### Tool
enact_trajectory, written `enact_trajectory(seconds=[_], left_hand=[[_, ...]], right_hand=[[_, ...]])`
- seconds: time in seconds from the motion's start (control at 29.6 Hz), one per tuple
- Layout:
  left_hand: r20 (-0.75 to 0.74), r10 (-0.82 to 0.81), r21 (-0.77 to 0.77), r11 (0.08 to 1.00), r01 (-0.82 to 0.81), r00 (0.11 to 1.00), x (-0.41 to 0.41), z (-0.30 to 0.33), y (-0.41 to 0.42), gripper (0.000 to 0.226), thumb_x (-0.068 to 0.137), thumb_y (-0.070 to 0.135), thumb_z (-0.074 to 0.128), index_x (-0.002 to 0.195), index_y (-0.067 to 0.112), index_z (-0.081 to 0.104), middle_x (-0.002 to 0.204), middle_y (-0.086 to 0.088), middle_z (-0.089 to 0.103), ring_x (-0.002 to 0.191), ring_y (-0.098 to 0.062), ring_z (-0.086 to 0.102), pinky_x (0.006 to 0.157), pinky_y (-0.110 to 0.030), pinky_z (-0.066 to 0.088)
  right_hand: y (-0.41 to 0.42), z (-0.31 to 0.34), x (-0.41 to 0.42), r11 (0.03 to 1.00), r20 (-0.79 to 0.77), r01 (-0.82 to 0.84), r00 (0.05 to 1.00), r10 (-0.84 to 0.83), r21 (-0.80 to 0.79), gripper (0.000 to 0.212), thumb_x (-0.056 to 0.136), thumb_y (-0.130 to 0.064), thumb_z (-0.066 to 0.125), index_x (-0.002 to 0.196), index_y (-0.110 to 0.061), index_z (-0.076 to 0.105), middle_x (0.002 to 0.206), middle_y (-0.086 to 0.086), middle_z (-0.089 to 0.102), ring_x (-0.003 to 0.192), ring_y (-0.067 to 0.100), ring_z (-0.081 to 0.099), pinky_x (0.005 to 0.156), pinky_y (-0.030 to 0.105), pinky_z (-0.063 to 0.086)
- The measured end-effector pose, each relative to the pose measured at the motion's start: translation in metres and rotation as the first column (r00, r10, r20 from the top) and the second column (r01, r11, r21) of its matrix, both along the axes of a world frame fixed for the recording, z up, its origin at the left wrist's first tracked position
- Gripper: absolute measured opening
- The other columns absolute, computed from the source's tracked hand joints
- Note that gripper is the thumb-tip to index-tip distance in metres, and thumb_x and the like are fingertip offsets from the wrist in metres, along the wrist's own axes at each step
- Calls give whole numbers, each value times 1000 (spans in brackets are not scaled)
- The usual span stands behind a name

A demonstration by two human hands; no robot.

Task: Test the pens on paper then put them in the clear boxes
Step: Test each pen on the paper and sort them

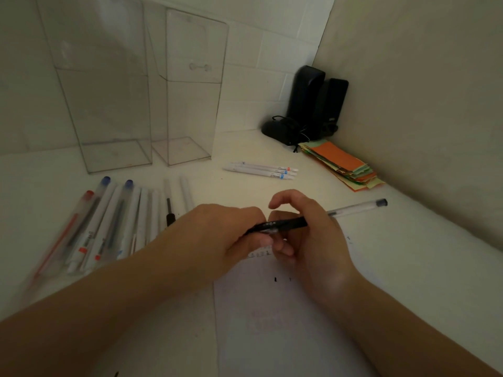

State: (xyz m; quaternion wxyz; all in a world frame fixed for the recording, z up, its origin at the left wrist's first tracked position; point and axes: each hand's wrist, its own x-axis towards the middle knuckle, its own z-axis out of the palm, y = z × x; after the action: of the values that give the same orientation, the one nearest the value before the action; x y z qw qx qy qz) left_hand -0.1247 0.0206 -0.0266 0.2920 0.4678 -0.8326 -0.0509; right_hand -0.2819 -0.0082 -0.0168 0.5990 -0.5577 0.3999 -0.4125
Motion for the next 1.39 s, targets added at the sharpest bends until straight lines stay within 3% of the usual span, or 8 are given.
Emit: enact_trajectory(seconds=[0.2,0.3,0.47,0.64,0.85,1.01,1.15,1.39], left_hand=[[-37,-6,17,1000,6,999,-3,-2,3,15,86,48,37,95,36,40,52,16,43,50,-5,49,43,-15,34],[-95,10,48,999,-6,995,-10,-2,6,34,92,36,36,121,43,22,48,9,41,51,-4,49,47,-15,38],[52,389,-42,921,-387,920,15,9,-1,42,95,33,26,135,42,20,52,7,42,43,-6,42,40,-15,32],[261,423,85,885,-458,867,15,3,-3,34,92,46,31,120,35,47,84,11,60,75,-4,56,73,-20,47],[214,427,4,899,-438,878,16,7,-5,46,89,60,27,91,27,60,80,11,62,72,-5,56,70,-20,47],[255,256,16,963,-269,932,13,-5,-3,72,82,68,2,122,35,51,129,15,49,116,-11,51,92,-30,42],[264,390,62,906,-419,882,19,-3,-5,91,76,66,-20,121,32,51,119,10,58,103,-14,57,88,-37,45],[418,88,155,974,-167,904,9,-4,-1,60,88,63,21,141,36,20,152,12,16,139,-8,8,112,-35,-11]], right_hand=[[-2,5,4,1000,-65,-30,997,30,9,30,91,-35,42,79,-12,57,48,1,40,41,10,30,42,21,24],[-4,12,2,1000,-160,9,987,-6,20,56,76,-59,47,78,-4,54,52,3,40,43,11,28,43,22,22],[-12,16,-8,987,-365,128,918,-156,-100,20,89,-40,51,94,-23,61,58,-2,54,44,4,39,50,23,31],[-14,25,-14,979,-335,133,925,-178,-151,10,89,-23,55,89,-21,65,56,-4,54,47,6,39,47,21,30],[-30,33,-18,976,-435,130,879,-195,-175,10,90,-17,54,90,-18,64,69,0,60,56,9,46,52,21,36],[-62,24,-3,971,-657,80,724,-211,-224,17,90,-24,53,107,-22,57,102,0,54,78,10,51,60,21,43],[-90,6,11,899,-817,-83,459,-349,-431,41,88,-30,54,128,-25,43,130,5,40,119,20,36,96,32,35],[-117,-9,34,862,-913,-331,276,-300,-384,63,90,-35,46,145,-24,18,156,7,10,143,24,8,115,39,10]])
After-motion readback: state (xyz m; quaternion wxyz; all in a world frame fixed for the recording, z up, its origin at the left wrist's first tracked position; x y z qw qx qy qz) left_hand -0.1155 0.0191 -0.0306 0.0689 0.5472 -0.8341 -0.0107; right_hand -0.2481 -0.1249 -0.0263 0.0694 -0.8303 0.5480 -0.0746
